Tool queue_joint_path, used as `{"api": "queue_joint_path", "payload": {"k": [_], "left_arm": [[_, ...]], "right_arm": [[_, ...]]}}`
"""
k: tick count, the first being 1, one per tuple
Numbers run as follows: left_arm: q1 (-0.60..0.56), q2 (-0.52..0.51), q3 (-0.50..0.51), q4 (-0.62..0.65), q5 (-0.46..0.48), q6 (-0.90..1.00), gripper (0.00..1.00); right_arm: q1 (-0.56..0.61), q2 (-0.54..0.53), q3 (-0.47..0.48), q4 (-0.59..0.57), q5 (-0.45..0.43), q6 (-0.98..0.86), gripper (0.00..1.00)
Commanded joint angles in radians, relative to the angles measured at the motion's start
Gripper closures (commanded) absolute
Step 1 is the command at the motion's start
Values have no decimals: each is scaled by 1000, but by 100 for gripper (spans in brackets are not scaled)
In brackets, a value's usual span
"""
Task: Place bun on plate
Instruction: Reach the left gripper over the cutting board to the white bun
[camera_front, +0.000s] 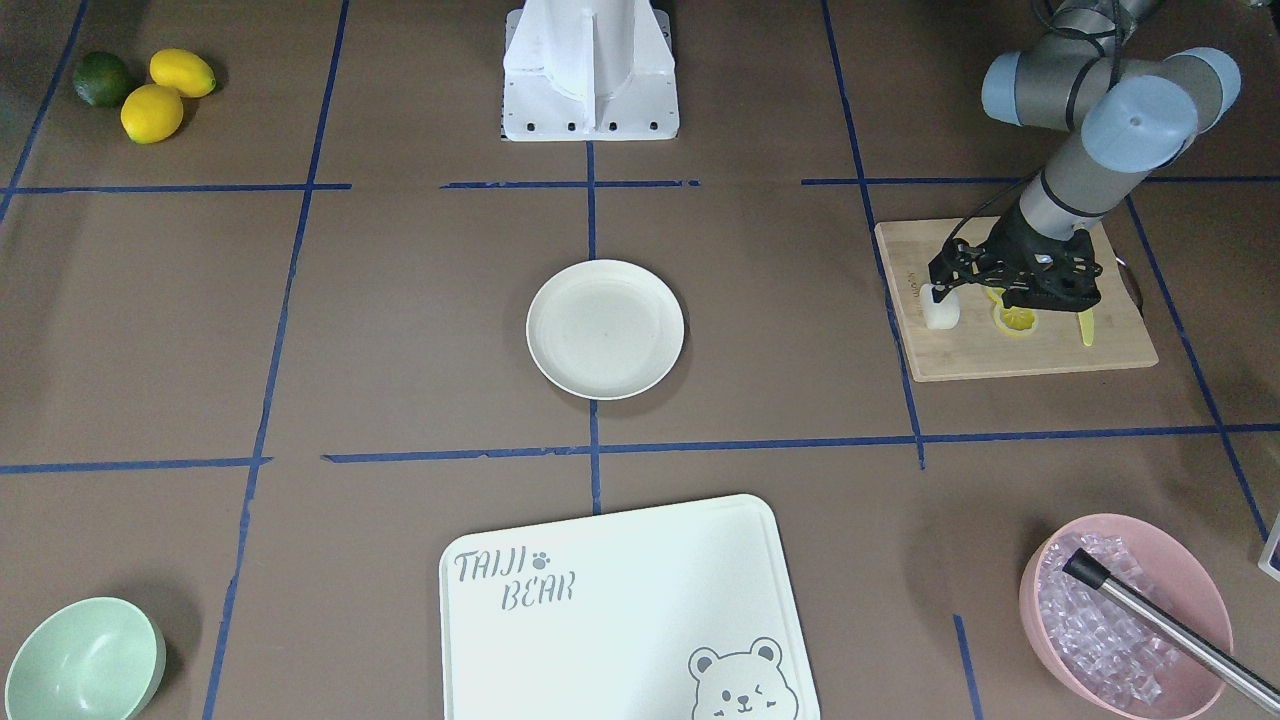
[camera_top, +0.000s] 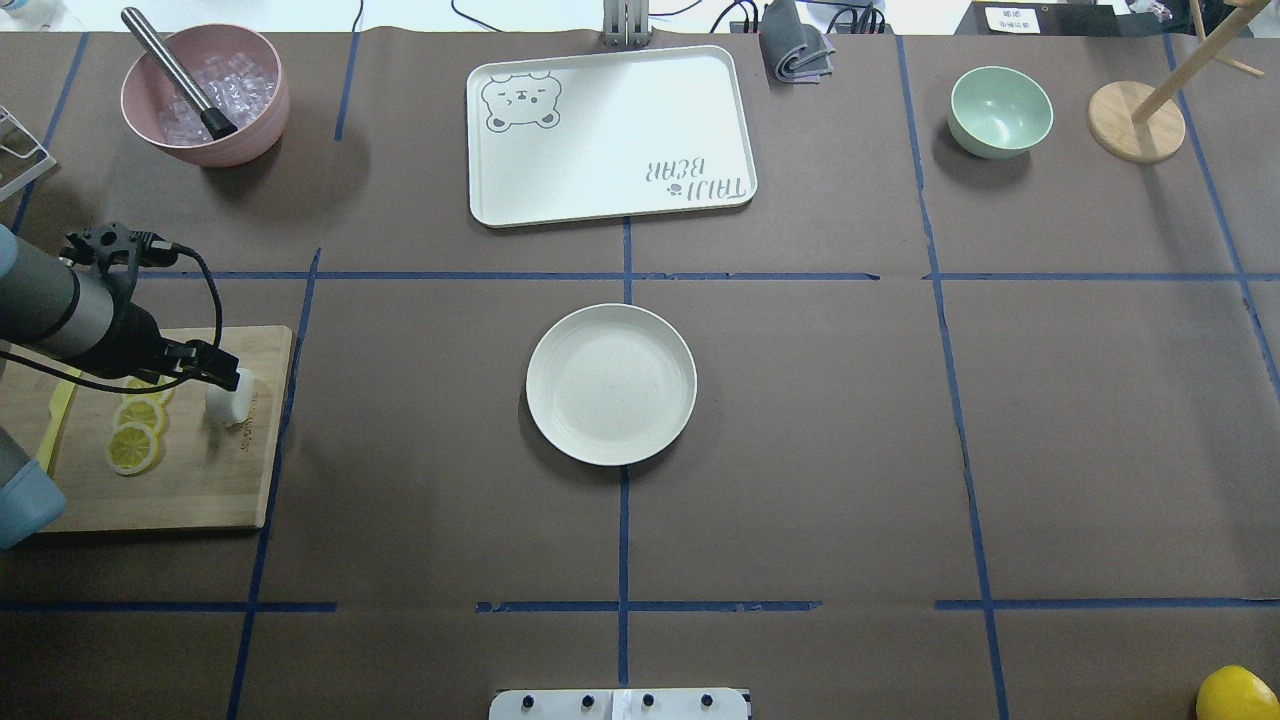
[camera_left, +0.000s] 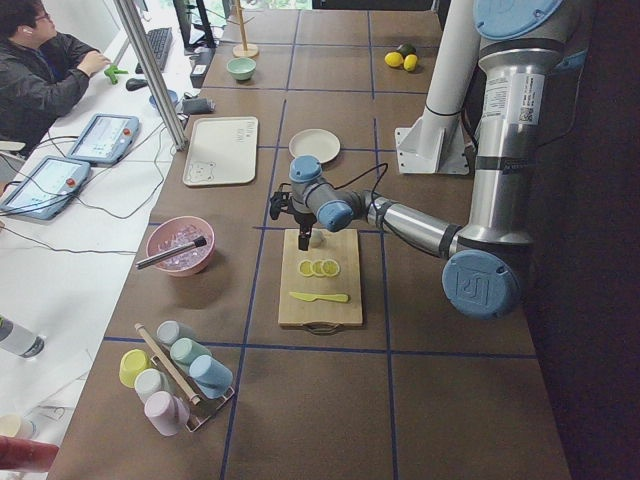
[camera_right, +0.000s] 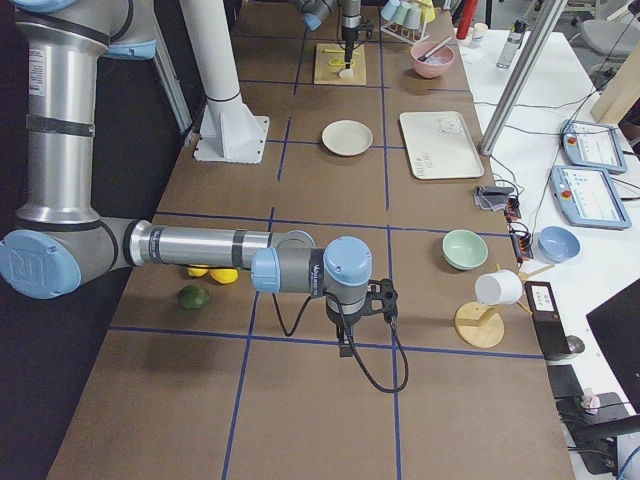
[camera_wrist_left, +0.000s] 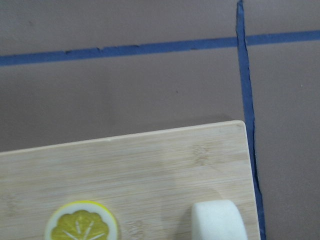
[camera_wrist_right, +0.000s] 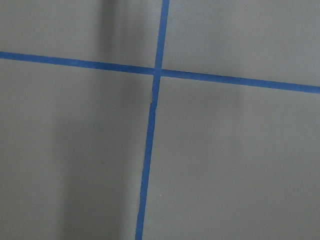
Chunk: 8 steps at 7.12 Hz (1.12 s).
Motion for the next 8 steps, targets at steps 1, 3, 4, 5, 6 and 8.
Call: {"api": "queue_joint_path", "payload": {"k": [1,3,4,5,6,8], "left_arm": [[54,-7,8,-5,10,-32,0],[64,-10,10,0,60,-35,51],[62,-10,10,0,60,-35,67],[62,-10,9,0,60,-35,73],[62,-12,-1,1,60,-35,80],[62,-57,-27,23,57,-45,80]], "right_arm": [[-1,0,-2,0,0,-3,0],[1,0,-2,0,0,-4,0],[0,0,-2,0,0,-6,0],[1,0,-2,0,0,-6,0],[0,0,-4,0,0,-6,0],[1,0,-2,0,0,-6,0]]}}
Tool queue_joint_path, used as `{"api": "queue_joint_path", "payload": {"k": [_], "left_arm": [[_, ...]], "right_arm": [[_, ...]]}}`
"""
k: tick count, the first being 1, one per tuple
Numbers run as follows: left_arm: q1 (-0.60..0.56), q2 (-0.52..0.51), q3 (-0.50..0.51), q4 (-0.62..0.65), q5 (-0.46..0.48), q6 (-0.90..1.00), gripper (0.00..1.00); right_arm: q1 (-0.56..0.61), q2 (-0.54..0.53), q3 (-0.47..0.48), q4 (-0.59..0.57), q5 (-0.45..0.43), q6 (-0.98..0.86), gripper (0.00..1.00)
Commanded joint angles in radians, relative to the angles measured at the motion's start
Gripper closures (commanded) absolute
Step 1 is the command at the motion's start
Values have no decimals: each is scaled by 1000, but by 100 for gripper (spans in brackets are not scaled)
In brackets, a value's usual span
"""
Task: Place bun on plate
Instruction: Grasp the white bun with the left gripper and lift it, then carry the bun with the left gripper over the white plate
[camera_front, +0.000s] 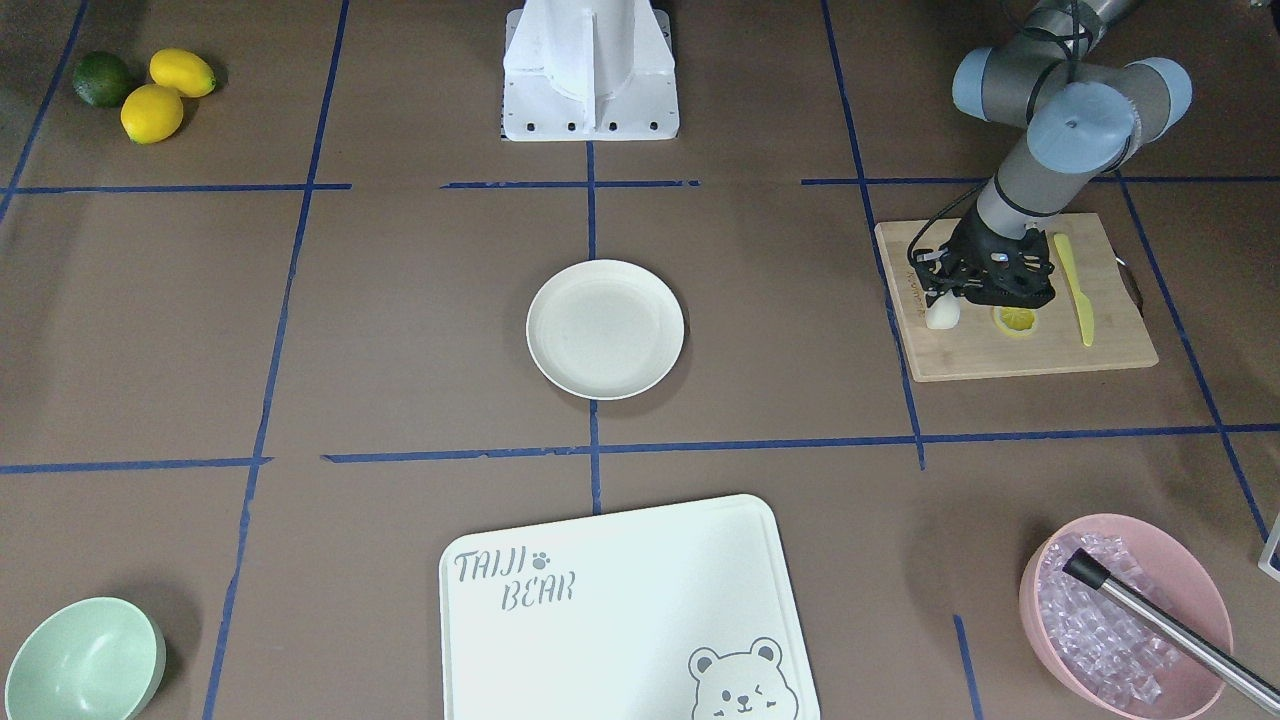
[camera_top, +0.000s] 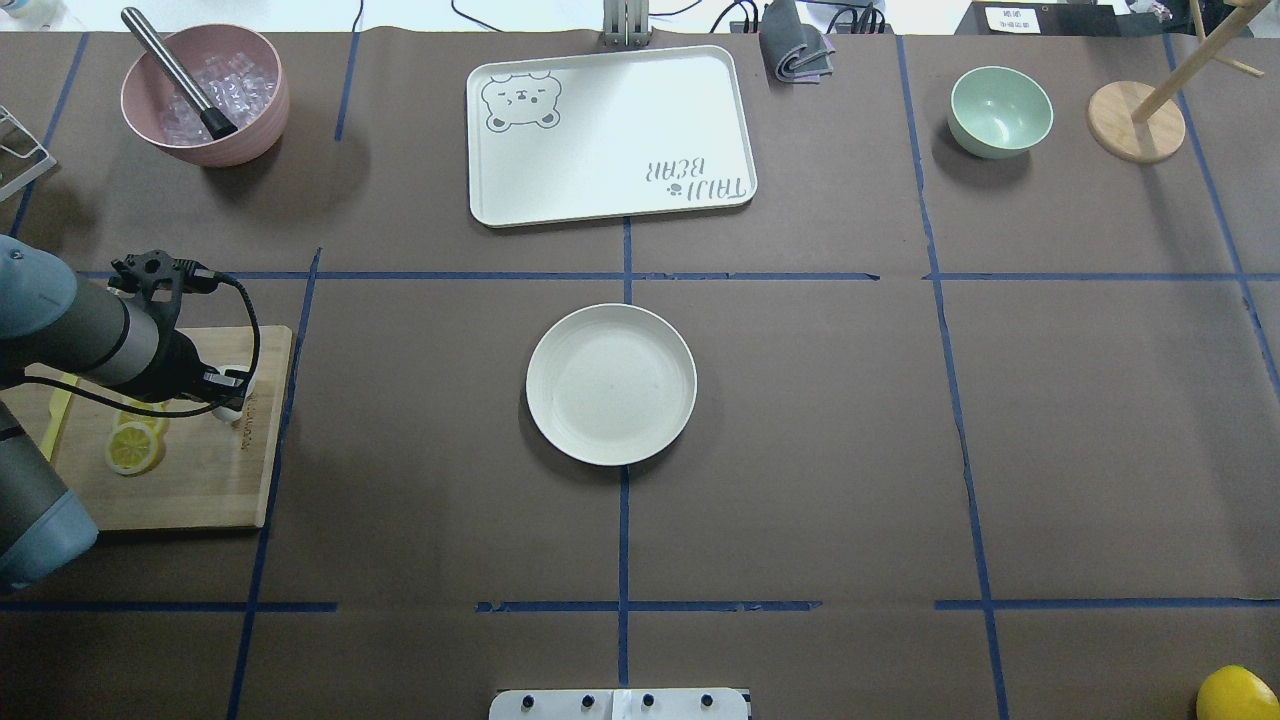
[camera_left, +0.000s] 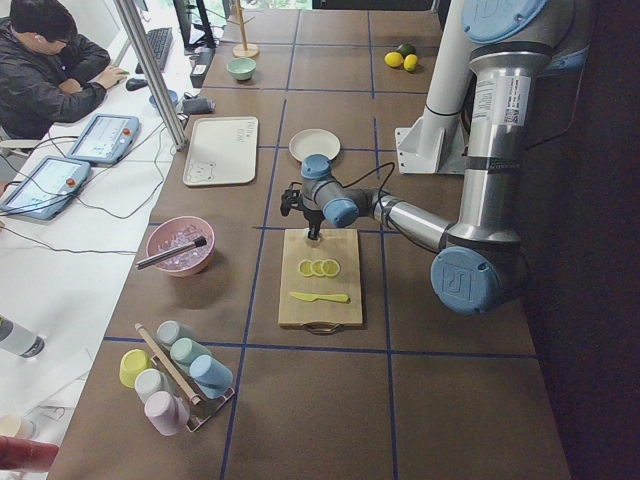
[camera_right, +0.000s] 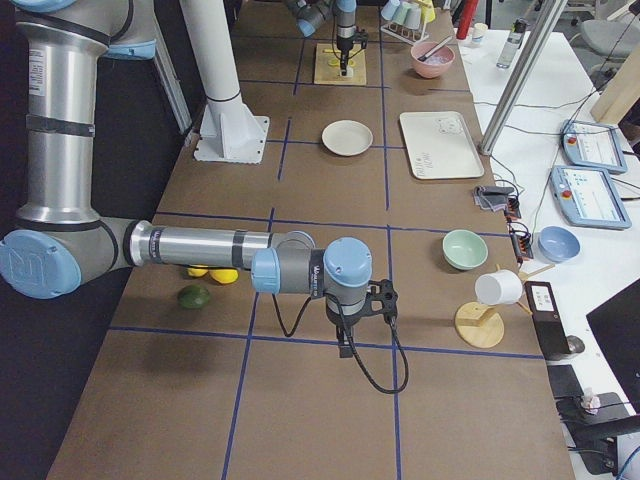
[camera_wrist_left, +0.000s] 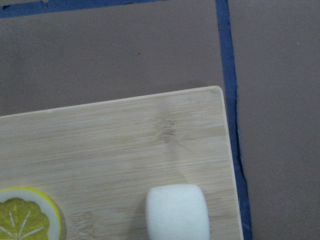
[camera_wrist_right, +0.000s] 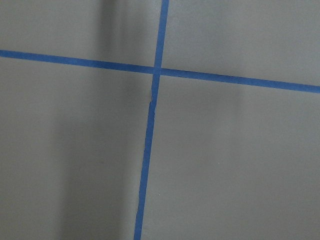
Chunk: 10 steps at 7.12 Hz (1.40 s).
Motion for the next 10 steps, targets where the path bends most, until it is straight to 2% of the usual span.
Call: {"api": "queue_joint_path", "payload": {"k": [1,2,3,4,5,6,7,9,10], "left_arm": [[8,-114,-15,85,-1,-64,80],[56,-228,-9,182,2,-147,80],[154,-368,20,272,63,-270,79],[220,-521,93,334,134,-382,78],[254,-667,202,333,154,-478,77],[273,-753,268,328,171,-533,77],[309,-766,281,325,220,-557,76],[324,-768,287,324,246,-566,73],[324,-766,295,322,246,-557,32]], "right_arm": [[1,-2,1,0,2,1,0],[1,-2,1,0,2,2,0],[1,0,0,0,2,2,0],[-1,-2,0,0,0,4,0],[-1,0,0,0,0,4,0],[-1,-2,0,0,0,5,0],[-1,-2,0,0,2,6,0],[-1,-2,0,0,2,6,0],[-1,0,0,0,2,6,0]]}}
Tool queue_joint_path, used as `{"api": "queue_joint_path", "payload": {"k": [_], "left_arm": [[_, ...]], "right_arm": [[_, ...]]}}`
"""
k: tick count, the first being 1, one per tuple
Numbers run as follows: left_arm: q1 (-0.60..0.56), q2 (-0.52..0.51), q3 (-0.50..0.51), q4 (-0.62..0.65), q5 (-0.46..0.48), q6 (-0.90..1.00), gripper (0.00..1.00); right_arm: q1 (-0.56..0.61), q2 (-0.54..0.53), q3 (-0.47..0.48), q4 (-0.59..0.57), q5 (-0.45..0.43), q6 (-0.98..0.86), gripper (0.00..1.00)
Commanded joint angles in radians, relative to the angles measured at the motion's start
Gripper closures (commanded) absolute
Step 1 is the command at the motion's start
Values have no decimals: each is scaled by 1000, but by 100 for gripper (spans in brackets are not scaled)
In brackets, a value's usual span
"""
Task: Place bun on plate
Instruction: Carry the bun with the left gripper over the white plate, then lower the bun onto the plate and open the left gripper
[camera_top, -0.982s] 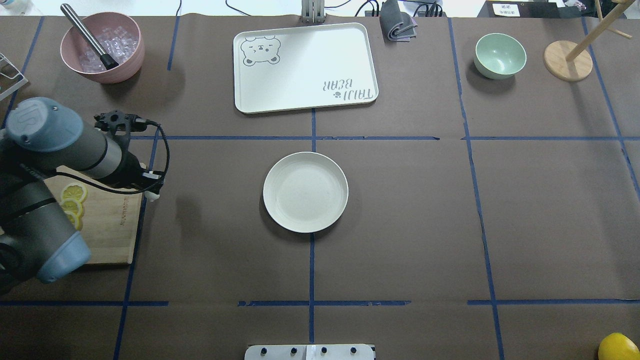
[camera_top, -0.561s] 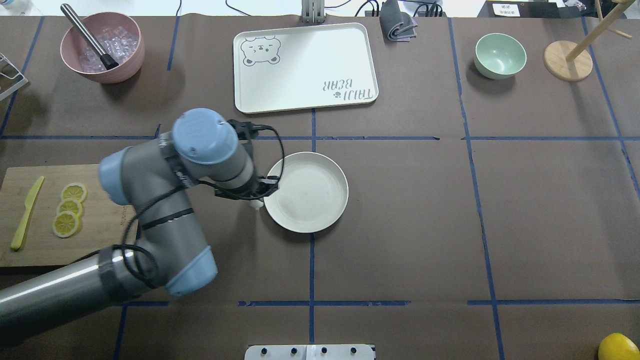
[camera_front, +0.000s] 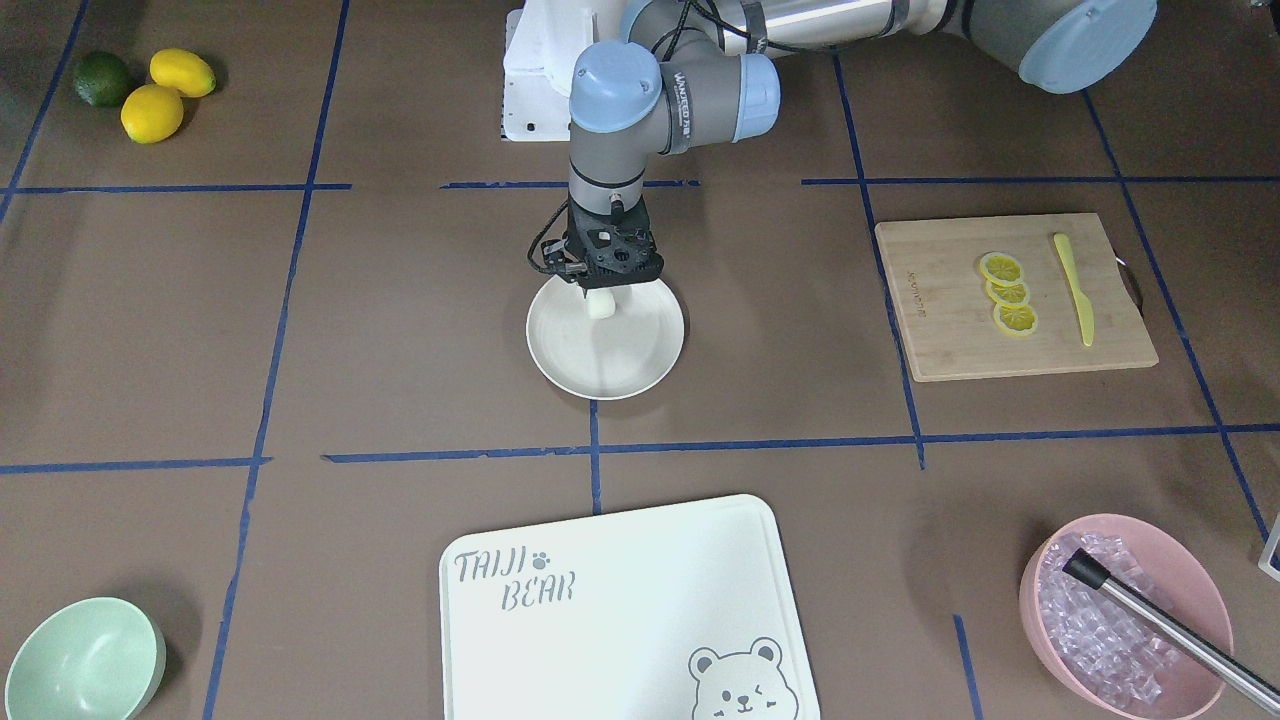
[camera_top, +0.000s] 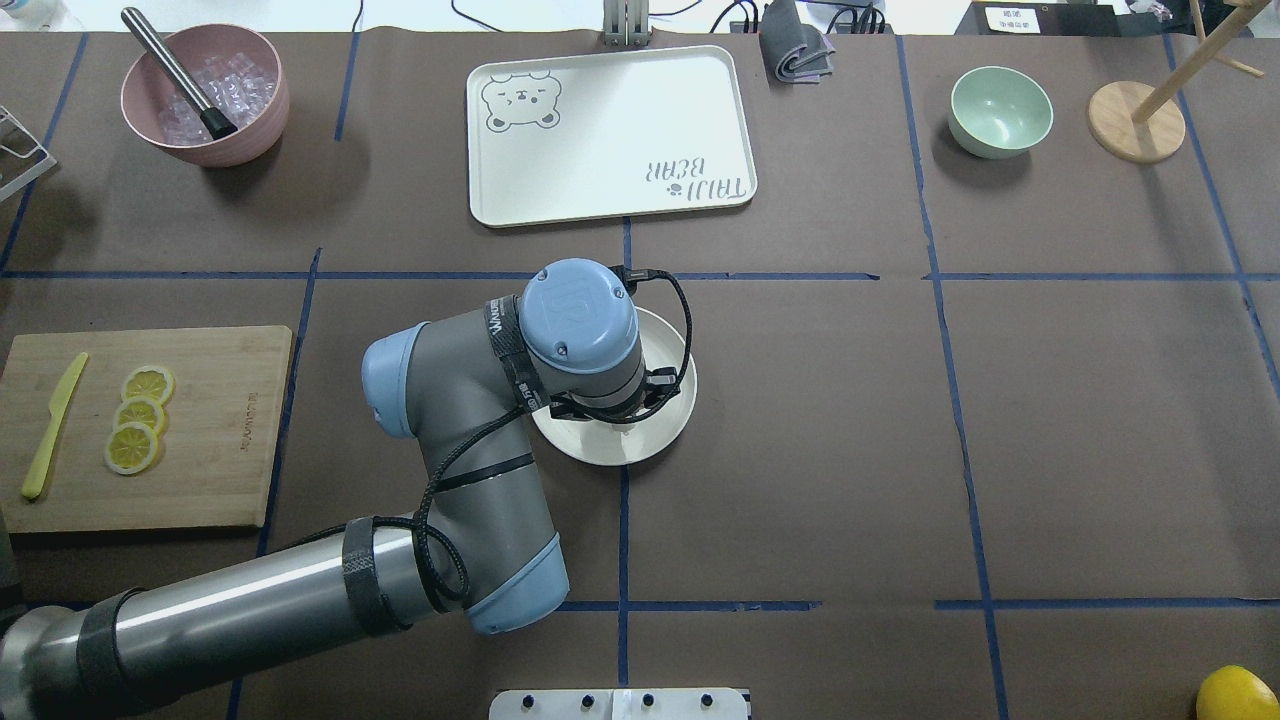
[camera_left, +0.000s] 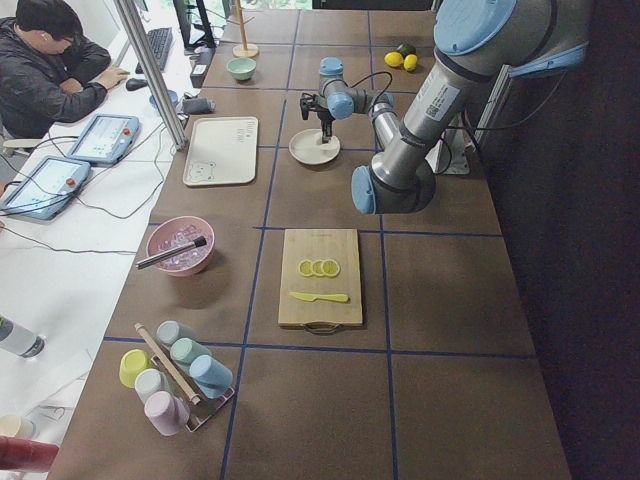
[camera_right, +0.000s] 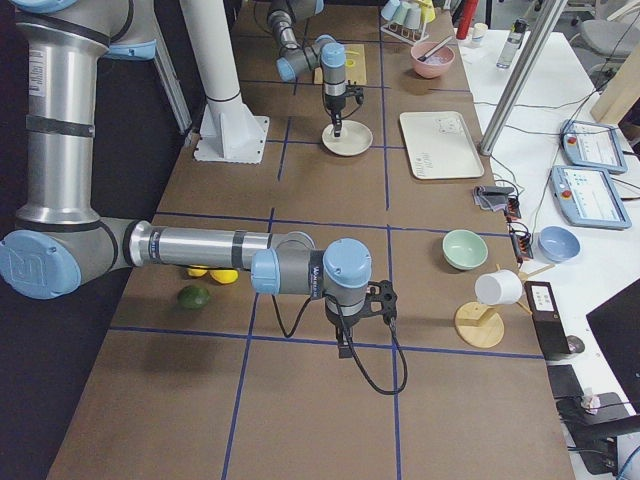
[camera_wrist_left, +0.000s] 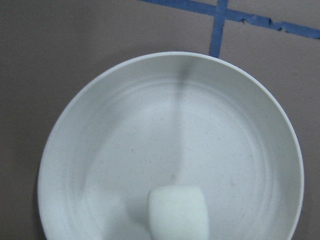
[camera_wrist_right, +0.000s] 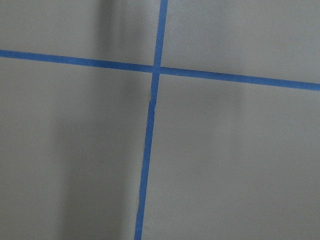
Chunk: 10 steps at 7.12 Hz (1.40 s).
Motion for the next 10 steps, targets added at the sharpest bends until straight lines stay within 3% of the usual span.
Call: {"api": "queue_joint_path", "payload": {"k": [1,6,8,10], "left_arm": [[4,-1,21,0,7,4,0],[-19,21,-25,16,-11,87,0],[-100,214,-235,75,-120,275,0],[-223,390,-475,247,-178,591,0]], "right_arm": [[0,1,0,-2,-1,2,0],[0,1,-3,-2,-1,0,0],[-2,1,-5,-3,-1,0,0],[-2,1,-8,-3,-3,0,0]]}}
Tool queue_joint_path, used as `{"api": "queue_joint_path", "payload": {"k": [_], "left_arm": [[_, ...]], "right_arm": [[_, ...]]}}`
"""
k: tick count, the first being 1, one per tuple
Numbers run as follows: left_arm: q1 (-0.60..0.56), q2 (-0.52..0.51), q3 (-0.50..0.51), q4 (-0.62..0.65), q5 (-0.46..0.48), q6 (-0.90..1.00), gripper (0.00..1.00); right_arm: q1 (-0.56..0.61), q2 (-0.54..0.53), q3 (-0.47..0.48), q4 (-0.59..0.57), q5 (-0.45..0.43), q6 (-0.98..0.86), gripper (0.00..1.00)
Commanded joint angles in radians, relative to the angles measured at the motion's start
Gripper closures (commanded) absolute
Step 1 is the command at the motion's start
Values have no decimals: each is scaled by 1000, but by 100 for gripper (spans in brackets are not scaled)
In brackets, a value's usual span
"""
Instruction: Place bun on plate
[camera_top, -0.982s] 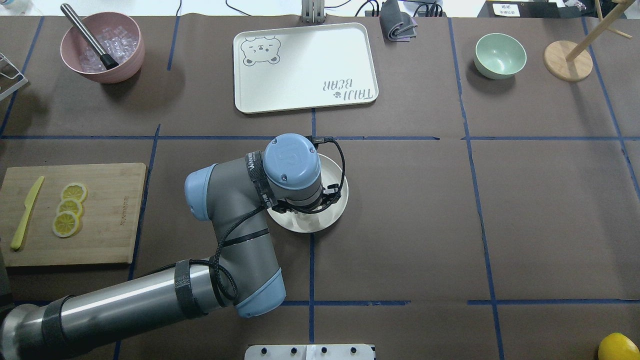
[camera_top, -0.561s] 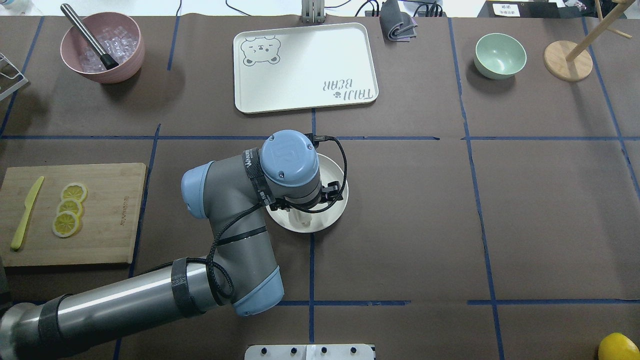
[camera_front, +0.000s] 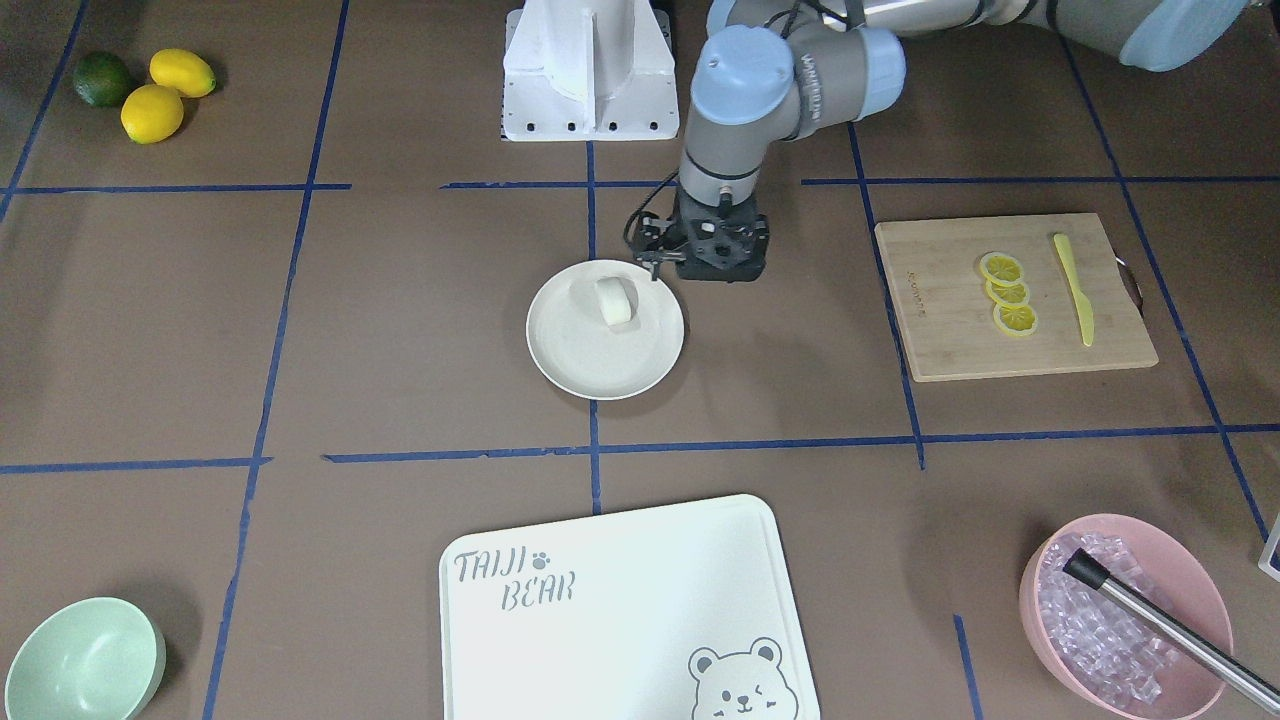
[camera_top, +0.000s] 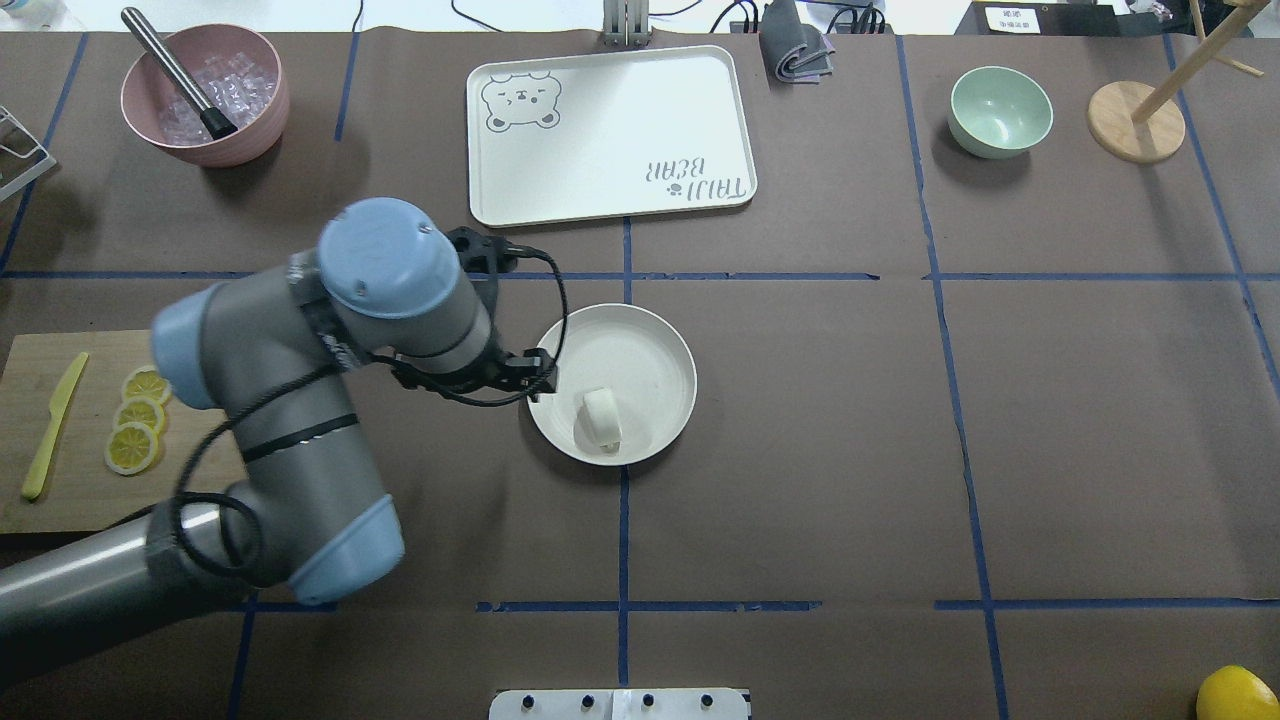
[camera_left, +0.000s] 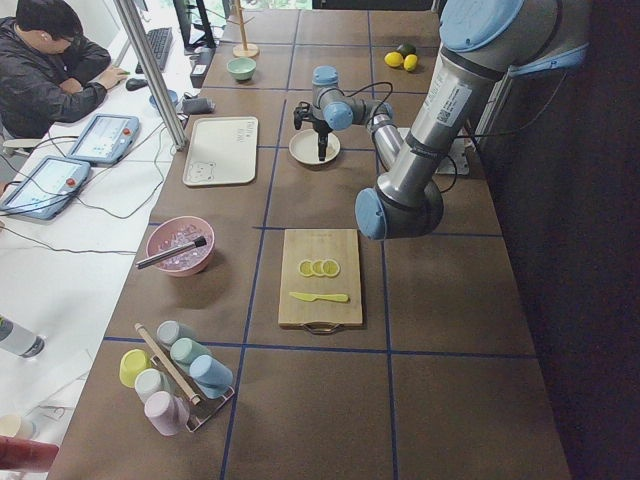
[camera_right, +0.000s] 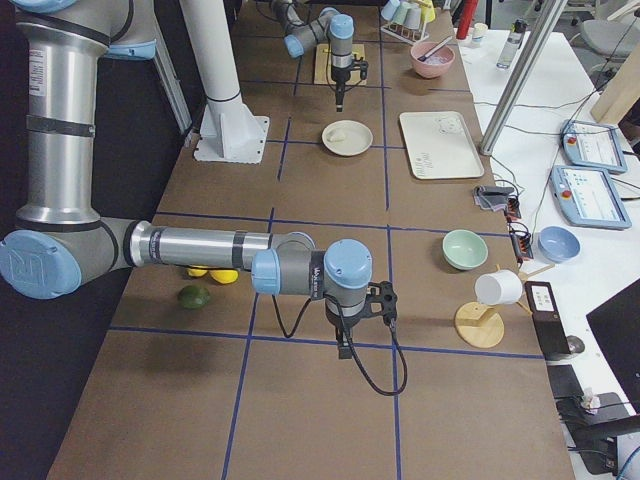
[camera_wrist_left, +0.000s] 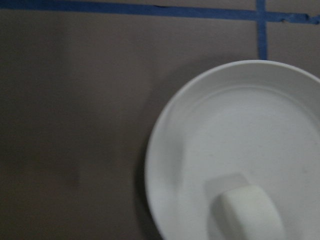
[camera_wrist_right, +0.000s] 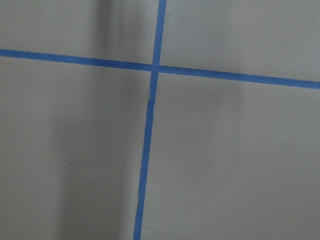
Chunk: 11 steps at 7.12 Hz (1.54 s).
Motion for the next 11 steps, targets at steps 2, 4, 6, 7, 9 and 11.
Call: {"api": "queue_joint_path", "payload": {"k": [2,4,6,7,9,11], "left_arm": [[-308,333,-236,121,-214,534,0],[-588,474,-191,127,-324,965,0],[-794,499,-32,122,-390,1135,0],[-881,502,68,112,-460,1145,0],[-917,568,101,110,-452,1134,0],[-920,597,106,110,-450,1143,0]], "right_arm": [[0,0,-6,1,-2,-2,0],[0,0,-6,1,-2,-2,0],[0,0,-4,1,-1,0,0],[0,0,-6,1,1,0,0],[0,0,-2,3,3,0,0],[0,0,-1,3,3,0,0]]}}
